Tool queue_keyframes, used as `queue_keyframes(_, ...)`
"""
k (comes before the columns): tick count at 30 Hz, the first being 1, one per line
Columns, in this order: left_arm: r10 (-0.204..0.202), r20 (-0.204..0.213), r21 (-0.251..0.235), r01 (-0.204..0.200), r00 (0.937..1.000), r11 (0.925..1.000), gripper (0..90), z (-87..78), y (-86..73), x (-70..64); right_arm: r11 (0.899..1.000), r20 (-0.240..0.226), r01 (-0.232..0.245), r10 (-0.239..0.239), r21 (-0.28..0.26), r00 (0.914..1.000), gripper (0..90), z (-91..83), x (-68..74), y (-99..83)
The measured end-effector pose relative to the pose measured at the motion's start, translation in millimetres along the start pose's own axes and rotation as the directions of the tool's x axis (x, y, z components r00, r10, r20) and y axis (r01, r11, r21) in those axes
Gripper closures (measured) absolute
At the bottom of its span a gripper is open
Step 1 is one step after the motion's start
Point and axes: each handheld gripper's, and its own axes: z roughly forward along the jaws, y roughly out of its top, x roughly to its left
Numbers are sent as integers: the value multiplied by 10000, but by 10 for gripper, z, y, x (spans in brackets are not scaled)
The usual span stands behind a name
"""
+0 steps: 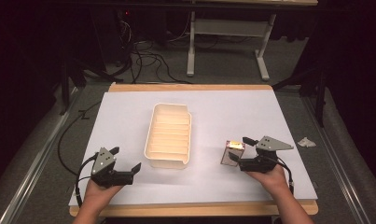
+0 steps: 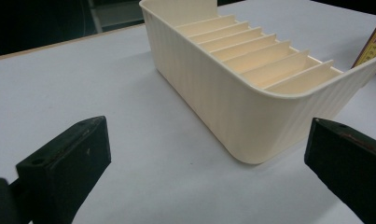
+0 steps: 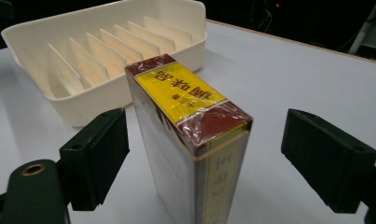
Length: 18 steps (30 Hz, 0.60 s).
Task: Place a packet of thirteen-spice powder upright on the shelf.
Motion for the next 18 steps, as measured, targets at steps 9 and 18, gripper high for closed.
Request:
queue_keyframes(9,58,107,173,-60,9999,9998,23,18,-28,-38,9998,-318,-141,137,-130,9994,323,-14,1,-21)
queue_keyframes(18,93,173,251,-97,9998,9996,35,18,-44,-46,9992,-412,-20,3,-408,9991,427,-47,19,-10)
